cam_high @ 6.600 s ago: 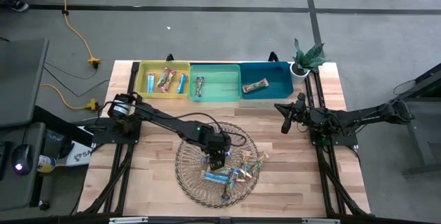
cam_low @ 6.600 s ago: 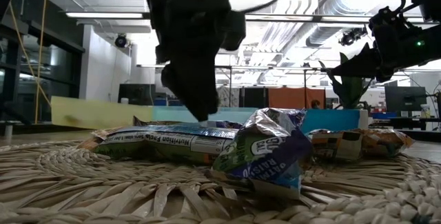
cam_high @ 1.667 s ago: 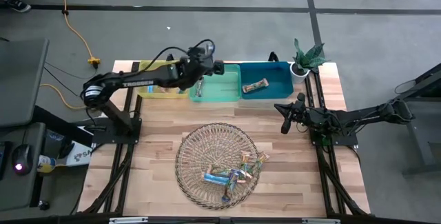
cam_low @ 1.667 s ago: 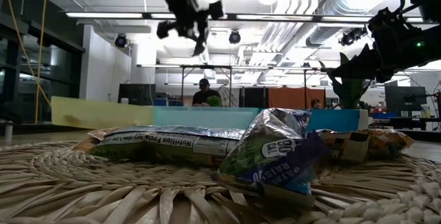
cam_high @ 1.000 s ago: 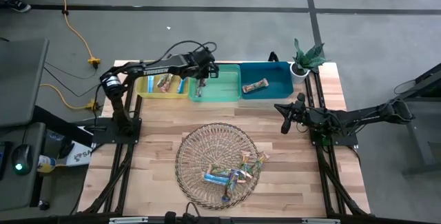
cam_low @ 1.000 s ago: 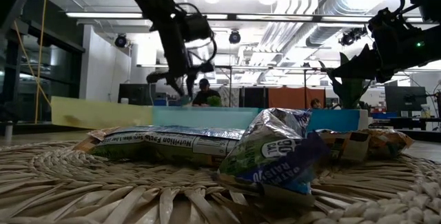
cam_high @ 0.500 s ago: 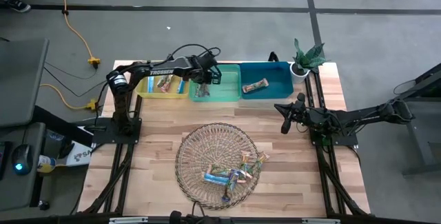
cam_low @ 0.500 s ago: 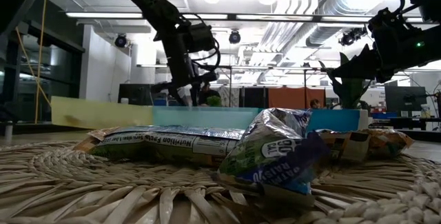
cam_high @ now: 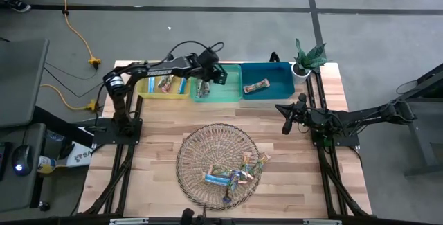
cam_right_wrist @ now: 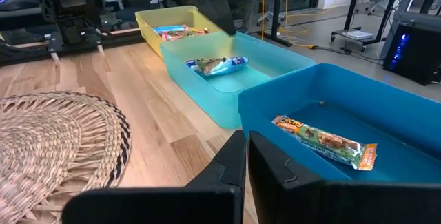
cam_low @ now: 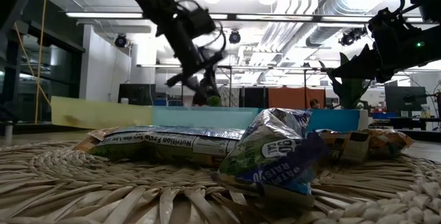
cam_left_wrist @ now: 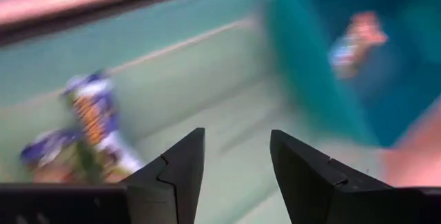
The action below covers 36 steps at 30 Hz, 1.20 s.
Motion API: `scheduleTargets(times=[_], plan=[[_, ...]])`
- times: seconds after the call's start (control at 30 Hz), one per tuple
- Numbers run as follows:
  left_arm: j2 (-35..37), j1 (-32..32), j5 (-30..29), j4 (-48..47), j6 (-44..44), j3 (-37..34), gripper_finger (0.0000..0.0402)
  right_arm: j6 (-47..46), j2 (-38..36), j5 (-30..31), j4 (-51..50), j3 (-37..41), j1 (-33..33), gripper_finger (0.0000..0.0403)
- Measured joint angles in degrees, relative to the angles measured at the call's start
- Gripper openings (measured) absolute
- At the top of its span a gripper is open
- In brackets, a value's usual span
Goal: Pick and place Granola Bars by type
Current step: Put the blue granola bar into the green bin
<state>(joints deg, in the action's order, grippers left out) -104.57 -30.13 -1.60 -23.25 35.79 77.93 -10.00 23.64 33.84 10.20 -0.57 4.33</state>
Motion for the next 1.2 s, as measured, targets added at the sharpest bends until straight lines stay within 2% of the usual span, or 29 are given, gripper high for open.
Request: scheduleTargets(times=[0.2, 0.4, 0.5, 0.67, 0.87, 1.07, 1.2], plan=[[7.6, 2.9, 2.2, 0.3, -8.1, 0.0, 0.0163, 0.0, 0.0, 0.0, 0.0, 0.0, 0.0, 0.0000], [18.6, 8.5, 2.0, -0.3, -8.9, 0.0, 0.0163, 0.0, 0.0, 0.0, 0.0, 0.0, 0.0, 0.0000], [24.0, 13.2, -0.2, -1.6, -8.0, 0.0, 0.0163, 0.0, 0.0, 0.0, 0.0, 0.0, 0.0, 0.0000], [30.7, 24.2, -8.8, -5.4, -1.6, 0.0, 0.0163, 0.0, 0.0, 0.0, 0.0, 0.0, 0.0, 0.0000], [32.0, 41.0, -21.9, -7.1, 8.6, 0.0, 0.0162, 0.0, 0.0, 0.0, 0.1, 0.0, 0.0, 0.0000], [27.9, 54.1, -33.6, -5.9, 21.7, 0.0, 0.0162, 0.0, 0.0, 0.0, 0.0, 0.0, 0.0, 0.0000], [22.8, 59.1, -37.2, -0.6, 27.0, 0.0, 0.0162, 0.0, 0.0, 0.0, 0.1, 0.0, 0.0, 0.0000]])
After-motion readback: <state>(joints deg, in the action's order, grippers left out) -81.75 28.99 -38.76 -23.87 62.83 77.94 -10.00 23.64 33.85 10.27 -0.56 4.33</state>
